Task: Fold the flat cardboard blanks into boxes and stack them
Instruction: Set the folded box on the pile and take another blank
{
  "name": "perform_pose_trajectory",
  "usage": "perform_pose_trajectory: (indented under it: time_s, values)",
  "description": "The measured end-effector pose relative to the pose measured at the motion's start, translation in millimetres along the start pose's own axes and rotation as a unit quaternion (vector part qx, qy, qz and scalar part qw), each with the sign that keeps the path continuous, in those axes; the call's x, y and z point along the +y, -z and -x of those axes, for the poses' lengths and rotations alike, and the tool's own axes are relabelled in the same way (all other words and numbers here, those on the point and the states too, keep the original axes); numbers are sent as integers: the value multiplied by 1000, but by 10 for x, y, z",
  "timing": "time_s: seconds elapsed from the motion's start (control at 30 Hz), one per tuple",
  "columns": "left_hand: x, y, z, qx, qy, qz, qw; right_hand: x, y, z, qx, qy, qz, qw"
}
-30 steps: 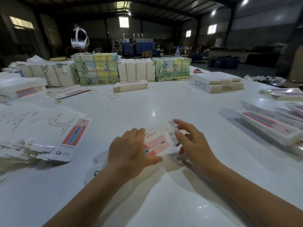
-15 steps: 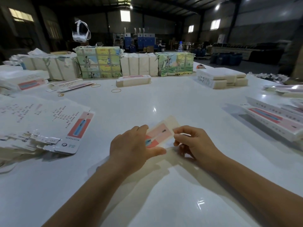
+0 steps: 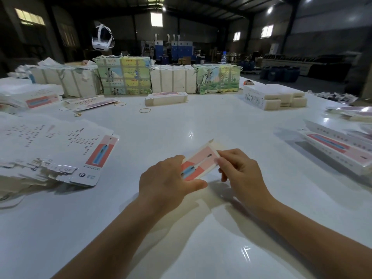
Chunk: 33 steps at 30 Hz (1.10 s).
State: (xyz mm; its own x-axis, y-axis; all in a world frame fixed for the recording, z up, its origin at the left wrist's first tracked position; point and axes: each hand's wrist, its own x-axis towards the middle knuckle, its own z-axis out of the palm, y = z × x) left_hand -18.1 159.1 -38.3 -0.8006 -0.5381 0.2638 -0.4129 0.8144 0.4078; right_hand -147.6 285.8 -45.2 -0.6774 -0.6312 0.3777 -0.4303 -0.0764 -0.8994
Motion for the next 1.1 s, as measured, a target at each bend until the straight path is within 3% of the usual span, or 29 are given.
perform_pose_trajectory:
  time_s: [0.2,0.3,0.63,0.8,0.87,0.9,0.97,1.0,1.03,1.1]
  values:
    - [6,8,22,-9,-24,-36,999,-24,44,2,-29,-43,-54,997]
    - [1,-10,25,-6,-44,-82,996,7,43,-16,-52,-66,-16,996]
    - [67,-66,30,11,-32,-110,993,-14,30,-20,-45,-39,-24,998]
    - [66,-21,26,21,-35,-65,997,-31,76,-55,47,18,118,992]
    - [67,0,27,26,-42,-47,998,-1,107,-108,46,-74,46,995]
    - [69,0,32,25,-45,-43,998,-12,108,-126,21,-140,-76,987]
    - [76,-14,41,24,-50,-39,998,-24,104,-146,-46,-227,-313,921]
    - [76,-22,39,25,-50,-38,998,-29,103,-148,-62,-230,-346,908]
    - [66,-28,33,23,-51,-38,998,-34,105,-139,-67,-214,-329,917]
    - [45,-35,19,20,-51,-35,998,-34,90,-87,-58,-122,-225,965]
